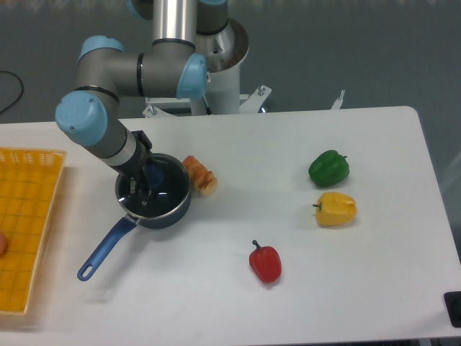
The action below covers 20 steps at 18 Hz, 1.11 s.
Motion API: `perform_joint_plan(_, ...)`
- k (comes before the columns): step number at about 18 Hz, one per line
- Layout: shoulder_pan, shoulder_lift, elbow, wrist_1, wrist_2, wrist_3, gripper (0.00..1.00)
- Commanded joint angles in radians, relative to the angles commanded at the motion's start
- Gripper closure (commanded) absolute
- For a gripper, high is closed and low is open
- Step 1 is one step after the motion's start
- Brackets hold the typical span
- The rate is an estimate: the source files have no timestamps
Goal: Open the lid
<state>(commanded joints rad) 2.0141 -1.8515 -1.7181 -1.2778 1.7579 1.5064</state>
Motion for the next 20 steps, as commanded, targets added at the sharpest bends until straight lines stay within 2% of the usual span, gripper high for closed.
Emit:
perform_joint_plan(2,0.000,0.000,0.011,-0.008,0.000,0.000,0.33)
perform_joint_plan(6,0.031,0.000,0.077,-0.070,-0.011,0.002,0.34)
perform_joint_plan(15,0.078,-0.008,0.136,-0.071,-0.037,0.002,0.34)
perform_joint_plan(20,0.106,0.002,0.121,-0.072,-0.049,0.014,0.34)
